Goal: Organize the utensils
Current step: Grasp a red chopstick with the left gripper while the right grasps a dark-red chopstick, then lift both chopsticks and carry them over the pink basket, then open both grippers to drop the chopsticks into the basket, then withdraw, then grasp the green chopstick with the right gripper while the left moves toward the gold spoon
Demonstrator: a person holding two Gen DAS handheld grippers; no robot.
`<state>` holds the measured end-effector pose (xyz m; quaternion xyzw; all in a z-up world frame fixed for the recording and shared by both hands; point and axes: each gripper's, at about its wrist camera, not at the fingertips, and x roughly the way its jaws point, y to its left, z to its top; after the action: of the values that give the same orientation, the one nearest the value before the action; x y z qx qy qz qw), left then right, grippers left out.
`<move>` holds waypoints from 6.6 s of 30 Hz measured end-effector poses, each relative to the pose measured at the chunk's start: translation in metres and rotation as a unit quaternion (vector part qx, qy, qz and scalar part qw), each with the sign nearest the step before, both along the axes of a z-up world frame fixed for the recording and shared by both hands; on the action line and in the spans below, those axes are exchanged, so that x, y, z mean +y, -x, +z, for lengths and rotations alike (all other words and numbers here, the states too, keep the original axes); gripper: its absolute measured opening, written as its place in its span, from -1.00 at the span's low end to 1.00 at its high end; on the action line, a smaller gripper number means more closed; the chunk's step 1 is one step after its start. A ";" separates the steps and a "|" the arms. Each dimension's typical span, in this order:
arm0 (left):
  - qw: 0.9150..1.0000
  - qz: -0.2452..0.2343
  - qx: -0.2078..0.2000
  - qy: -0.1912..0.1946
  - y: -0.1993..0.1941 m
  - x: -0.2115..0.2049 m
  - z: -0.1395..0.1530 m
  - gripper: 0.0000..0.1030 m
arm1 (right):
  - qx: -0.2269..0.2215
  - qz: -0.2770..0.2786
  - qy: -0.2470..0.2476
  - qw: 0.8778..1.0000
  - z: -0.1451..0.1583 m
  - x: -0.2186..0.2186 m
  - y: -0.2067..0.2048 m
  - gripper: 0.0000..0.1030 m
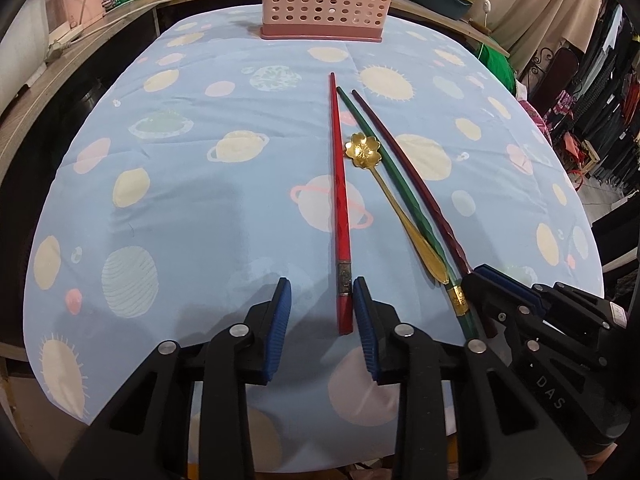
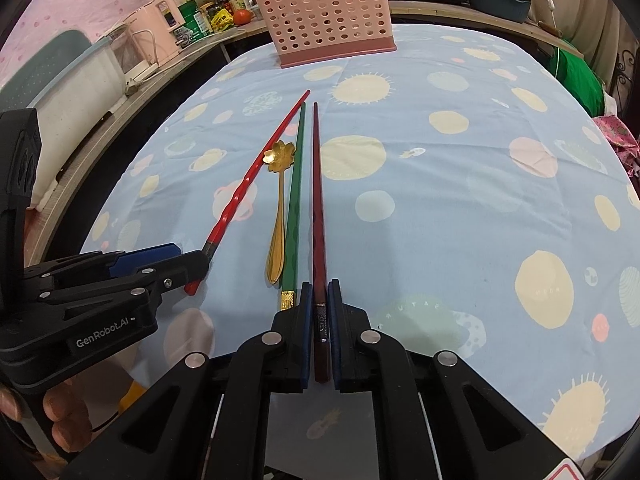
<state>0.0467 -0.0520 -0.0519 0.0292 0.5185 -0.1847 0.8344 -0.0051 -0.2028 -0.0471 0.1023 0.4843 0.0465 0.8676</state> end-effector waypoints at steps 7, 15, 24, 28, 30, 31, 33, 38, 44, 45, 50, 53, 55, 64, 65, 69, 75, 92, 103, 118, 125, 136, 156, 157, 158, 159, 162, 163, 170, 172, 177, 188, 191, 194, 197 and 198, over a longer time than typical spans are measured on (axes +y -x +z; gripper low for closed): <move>1.000 -0.001 0.003 0.003 -0.001 0.001 0.000 -0.85 | 0.000 0.000 0.000 1.000 0.000 0.000 0.000 -0.86; 1.000 0.002 0.004 0.006 -0.001 0.004 0.001 -0.86 | 0.000 -0.001 -0.001 1.000 0.001 0.000 -0.001 -0.86; 1.000 0.012 -0.005 0.020 -0.003 0.012 0.015 -0.86 | -0.017 -0.006 -0.007 1.000 0.016 -0.005 -0.003 -0.86; 0.999 0.018 -0.013 0.028 -0.004 0.015 0.026 -0.86 | -0.032 -0.013 -0.011 0.999 0.029 -0.009 -0.005 -0.86; 0.999 0.021 -0.019 0.031 -0.006 0.016 0.032 -0.86 | -0.042 -0.017 -0.013 0.999 0.037 -0.012 -0.006 -0.86; 0.999 0.023 -0.021 0.033 -0.007 0.017 0.035 -0.86 | -0.046 -0.019 -0.015 0.999 0.042 -0.013 -0.006 -0.86; 0.999 0.026 -0.026 0.038 -0.009 0.019 0.042 -0.86 | -0.059 -0.024 -0.019 0.998 0.053 -0.017 -0.008 -0.86; 0.997 0.037 -0.049 0.054 -0.015 0.025 0.068 -0.86 | -0.095 -0.038 -0.027 0.994 0.083 -0.029 -0.015 -0.86; 0.992 0.049 -0.086 0.072 -0.028 0.031 0.105 -0.86 | -0.141 -0.050 -0.033 0.988 0.119 -0.042 -0.028 -0.86; 0.992 0.050 -0.093 0.074 -0.031 0.032 0.112 -0.86 | -0.147 -0.051 -0.033 0.987 0.124 -0.044 -0.030 -0.86; 0.988 0.058 -0.114 0.082 -0.047 0.034 0.135 -0.86 | -0.176 -0.054 -0.030 0.982 0.146 -0.049 -0.040 -0.86; 0.986 0.062 -0.125 0.086 -0.055 0.035 0.146 -0.86 | -0.187 -0.056 -0.029 0.980 0.153 -0.052 -0.047 -0.86; 0.985 0.065 -0.134 0.089 -0.060 0.034 0.153 -0.86 | -0.191 -0.057 -0.029 0.979 0.156 -0.053 -0.051 -0.86; 0.980 0.065 -0.160 0.095 -0.086 0.027 0.178 -0.86 | -0.208 -0.061 -0.024 0.976 0.168 -0.056 -0.068 -0.86; 0.980 0.065 -0.161 0.095 -0.089 0.026 0.181 -0.86 | -0.212 -0.062 -0.025 0.975 0.172 -0.058 -0.071 -0.86; 0.978 0.065 -0.168 0.101 -0.103 0.024 0.194 -0.86 | -0.221 -0.065 -0.030 0.973 0.184 -0.063 -0.080 -0.86; 0.973 0.063 -0.192 0.110 -0.119 0.022 0.220 -0.86 | -0.234 -0.066 -0.050 0.969 0.201 -0.073 -0.098 -0.86; 0.945 0.074 -0.286 0.142 -0.184 0.012 0.314 -0.86 | -0.311 -0.078 -0.070 0.945 0.270 -0.087 -0.185 -0.86; 0.934 0.090 -0.318 0.134 -0.236 0.000 0.327 -0.86 | -0.320 -0.103 -0.078 0.939 0.276 -0.094 -0.256 -0.86; 0.953 0.106 -0.256 0.119 -0.281 0.004 0.260 -0.86 | -0.245 -0.107 -0.054 0.962 0.210 -0.091 -0.313 -0.86; 0.958 0.104 -0.241 0.115 -0.287 0.003 0.246 -0.86 | -0.226 -0.102 -0.046 0.968 0.200 -0.089 -0.320 -0.85; 0.959 0.104 -0.240 0.110 -0.281 0.003 0.241 -0.58 | -0.233 -0.103 -0.040 0.966 0.205 -0.089 -0.304 -0.66; 0.967 0.094 -0.227 0.071 -0.214 0.006 0.222 -0.43 | -0.241 -0.062 -0.016 0.969 0.203 -0.056 -0.210 -0.56; 0.967 0.094 -0.225 0.070 -0.211 0.007 0.220 -0.43 | -0.238 -0.060 -0.016 0.969 0.202 -0.055 -0.205 -0.56; 0.968 0.093 -0.222 0.070 -0.207 0.007 0.218 -0.43 | -0.236 -0.058 -0.016 0.970 0.200 -0.053 -0.199 -0.56; 0.969 0.093 -0.220 0.069 -0.204 0.008 0.215 -0.43 | -0.234 -0.057 -0.016 0.970 0.198 -0.052 -0.194 -0.56; 0.970 0.093 -0.213 0.067 -0.192 0.010 0.207 -0.43 | -0.225 -0.054 -0.017 0.973 0.191 -0.050 -0.180 -0.56; 0.971 0.093 -0.210 0.066 -0.187 0.011 0.203 -0.43 | -0.223 -0.053 -0.015 0.973 0.188 -0.049 -0.175 -0.56; 0.975 0.088 -0.197 0.054 -0.160 0.013 0.183 -0.43 | -0.200 -0.046 -0.011 0.979 0.166 -0.041 -0.143 -0.56; 0.976 0.087 -0.192 0.051 -0.152 0.015 0.177 -0.43 | -0.191 -0.042 -0.009 0.981 0.159 -0.039 -0.135 -0.56; 0.980 0.087 -0.173 0.047 -0.133 0.019 0.155 -0.41 | -0.161 -0.039 -0.002 0.986 0.133 -0.036 -0.110 -0.56; 0.989 0.087 -0.120 0.024 -0.093 0.031 0.098 -0.41 | -0.083 -0.016 0.013 0.996 0.065 -0.017 -0.051 -0.56; 0.991 0.087 -0.101 0.021 -0.080 0.034 0.080 -0.41 | -0.068 -0.009 0.012 0.998 0.050 -0.012 -0.036 -0.56; 0.993 0.084 -0.087 0.018 -0.069 0.033 0.069 -0.41 | -0.052 -0.006 0.010 0.999 0.038 -0.009 -0.025 -0.56; 0.994 0.078 -0.074 0.015 -0.061 0.031 0.059 -0.41 | -0.038 -0.002 0.010 0.999 0.028 -0.007 -0.015 -0.56; 0.995 0.077 -0.069 0.014 -0.059 0.030 0.055 -0.41 | -0.034 -0.001 0.010 0.999 0.025 -0.006 -0.011 -0.56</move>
<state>0.1052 -0.0216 0.0034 -0.0092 0.4576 -0.1248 0.8803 0.0057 -0.2089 -0.0221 0.0929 0.4552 0.0445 0.8844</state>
